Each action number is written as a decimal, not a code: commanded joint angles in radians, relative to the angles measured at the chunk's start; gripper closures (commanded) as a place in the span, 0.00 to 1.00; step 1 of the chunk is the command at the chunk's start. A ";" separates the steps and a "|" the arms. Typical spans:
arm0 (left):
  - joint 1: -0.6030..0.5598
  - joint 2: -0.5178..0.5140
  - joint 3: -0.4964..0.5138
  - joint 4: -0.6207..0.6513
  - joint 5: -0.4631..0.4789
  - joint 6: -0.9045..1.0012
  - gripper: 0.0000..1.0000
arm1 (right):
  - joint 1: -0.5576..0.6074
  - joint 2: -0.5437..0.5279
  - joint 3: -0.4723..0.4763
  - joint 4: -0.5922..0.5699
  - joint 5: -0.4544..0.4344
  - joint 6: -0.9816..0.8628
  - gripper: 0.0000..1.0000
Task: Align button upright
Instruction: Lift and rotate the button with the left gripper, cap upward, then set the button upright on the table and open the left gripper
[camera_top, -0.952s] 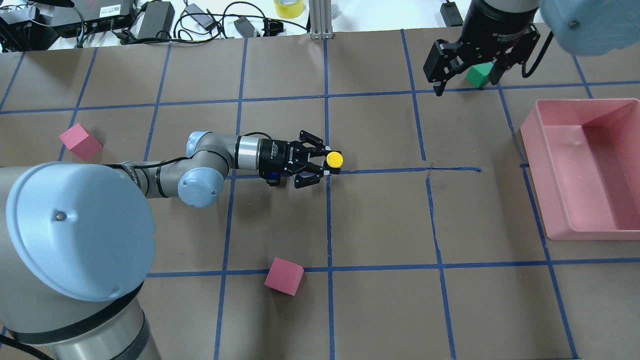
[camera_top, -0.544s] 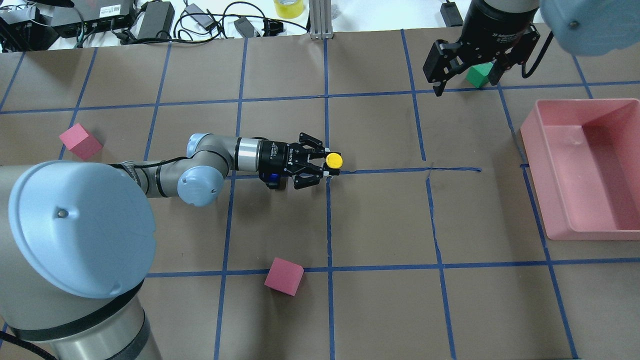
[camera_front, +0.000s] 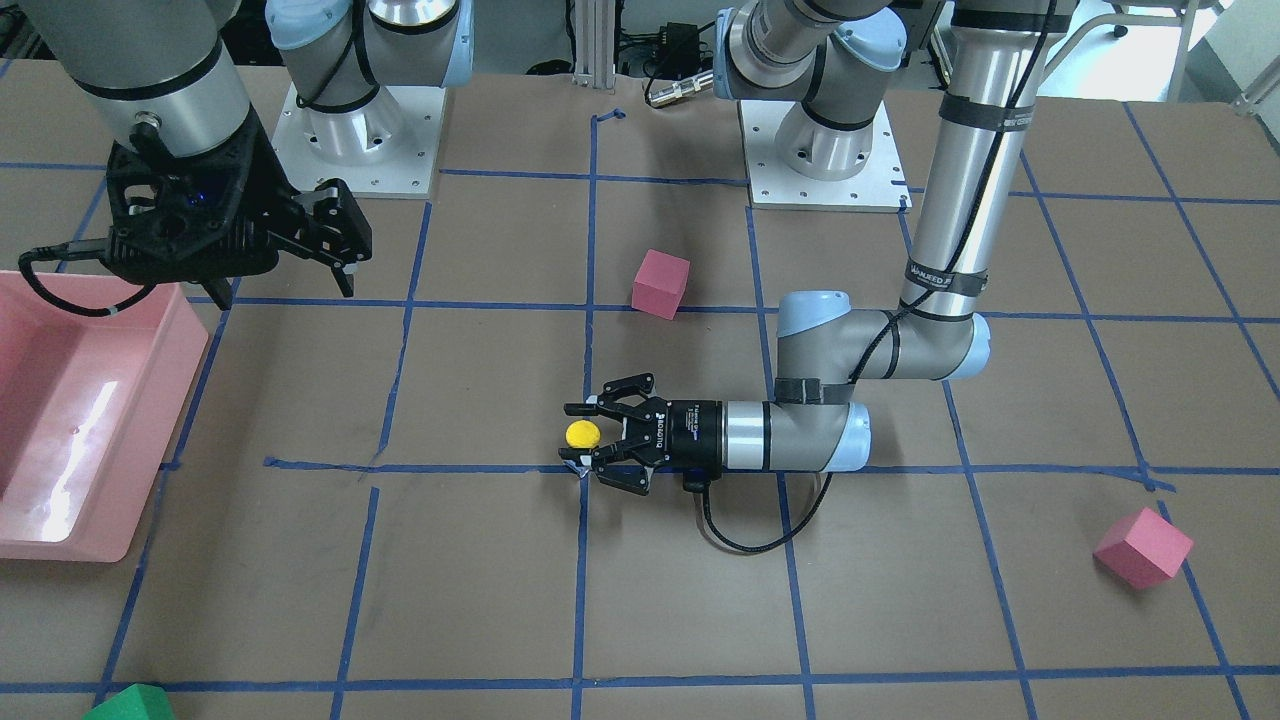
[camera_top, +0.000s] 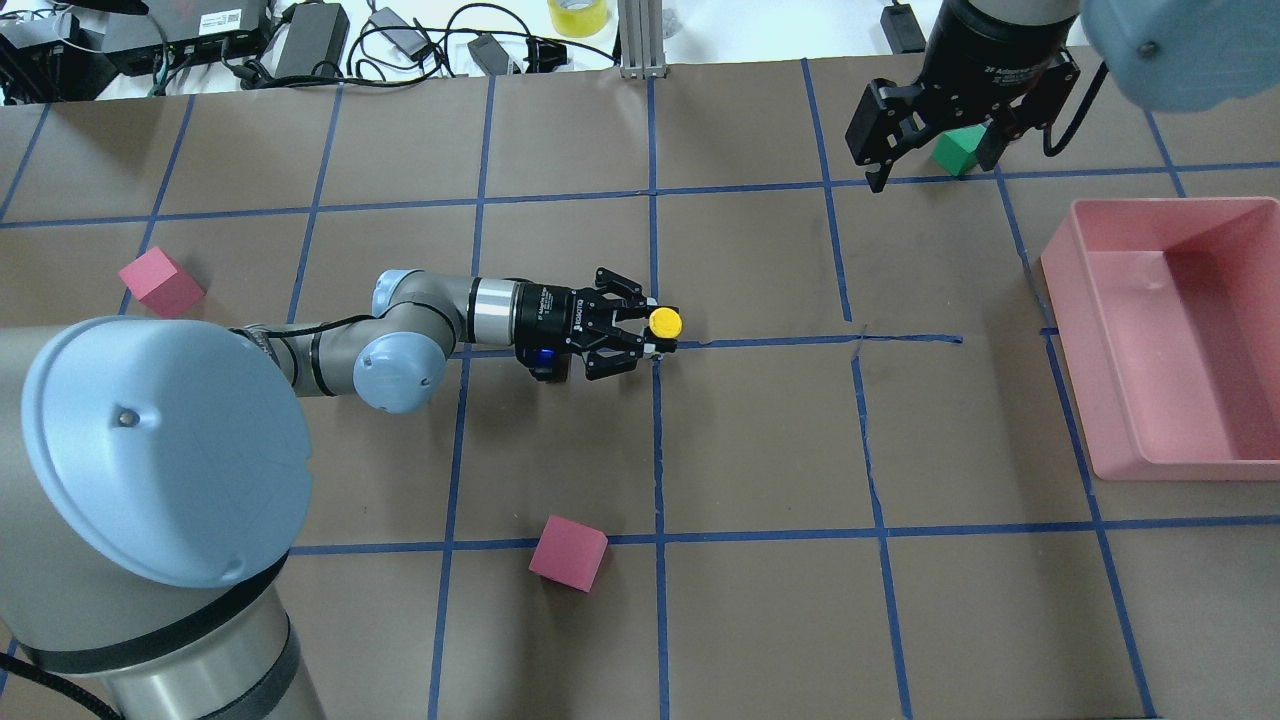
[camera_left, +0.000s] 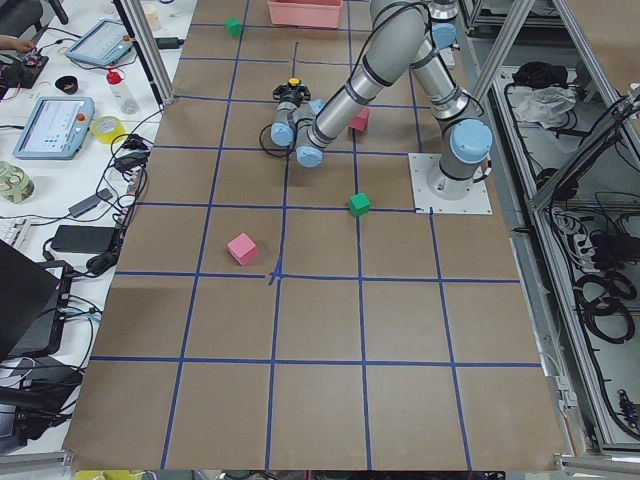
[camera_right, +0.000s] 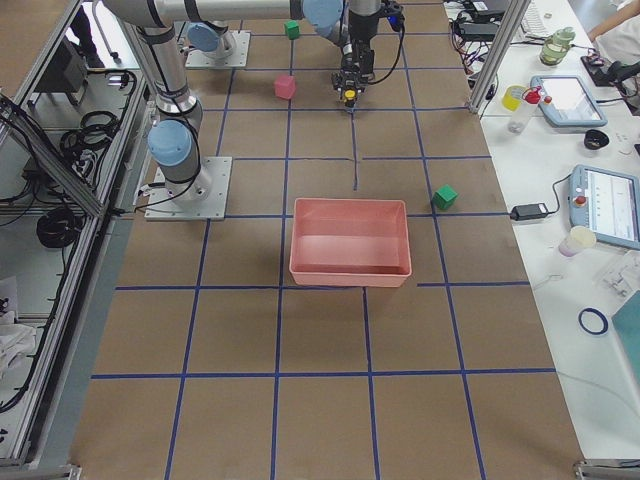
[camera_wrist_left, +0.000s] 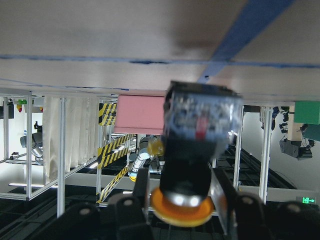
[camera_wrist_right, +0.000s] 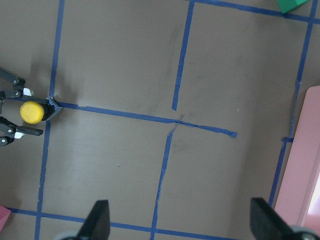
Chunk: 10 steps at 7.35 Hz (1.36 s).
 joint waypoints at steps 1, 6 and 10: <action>0.002 0.003 0.002 0.000 0.001 -0.001 0.37 | 0.000 0.000 0.000 0.000 -0.002 0.000 0.00; 0.014 0.194 0.197 0.017 0.507 -0.232 0.00 | 0.000 0.000 0.000 -0.002 0.003 0.000 0.00; 0.032 0.337 0.343 -0.118 1.037 0.260 0.00 | 0.000 0.000 0.000 -0.002 0.005 0.000 0.00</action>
